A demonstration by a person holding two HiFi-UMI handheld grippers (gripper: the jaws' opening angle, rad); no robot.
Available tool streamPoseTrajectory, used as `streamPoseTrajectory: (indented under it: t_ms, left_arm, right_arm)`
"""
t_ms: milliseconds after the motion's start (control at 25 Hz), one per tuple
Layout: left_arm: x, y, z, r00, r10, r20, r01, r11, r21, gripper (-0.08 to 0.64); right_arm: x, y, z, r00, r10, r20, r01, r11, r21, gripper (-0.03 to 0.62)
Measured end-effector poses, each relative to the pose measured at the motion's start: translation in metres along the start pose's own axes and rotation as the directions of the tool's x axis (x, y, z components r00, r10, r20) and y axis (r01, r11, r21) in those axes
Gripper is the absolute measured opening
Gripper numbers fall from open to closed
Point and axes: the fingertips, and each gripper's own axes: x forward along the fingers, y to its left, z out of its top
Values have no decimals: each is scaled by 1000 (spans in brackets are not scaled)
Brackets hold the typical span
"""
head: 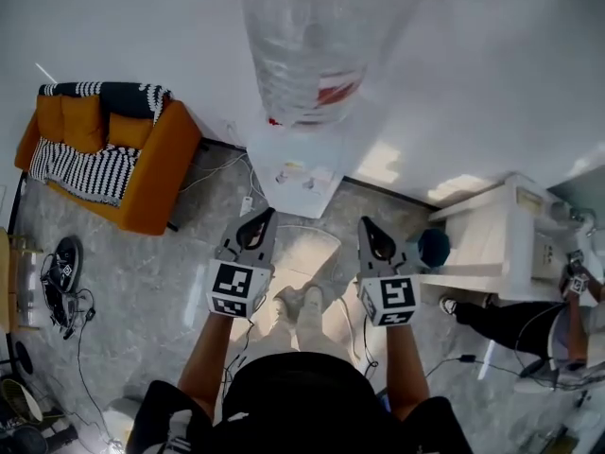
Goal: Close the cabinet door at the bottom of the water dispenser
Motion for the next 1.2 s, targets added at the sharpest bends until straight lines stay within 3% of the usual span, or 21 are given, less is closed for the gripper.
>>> streamPoseTrajectory:
  t_ms: [560, 760, 1200]
  left_arm:
    - [-34, -6, 90, 991, 8, 134, -15, 999, 52, 11]
    - [-43, -3, 111, 984, 10, 180, -27, 995, 94, 11]
    - [-59, -5, 139, 970, 22, 243, -50, 993, 109, 11]
  right_arm:
    - [-30, -5, 89, 985, -25, 171, 15, 998, 56, 34]
    - [-36, -6, 109, 978, -25, 208, 18, 999, 33, 34]
    - [-46, -2, 137, 965, -14, 262, 12, 1000, 9, 34]
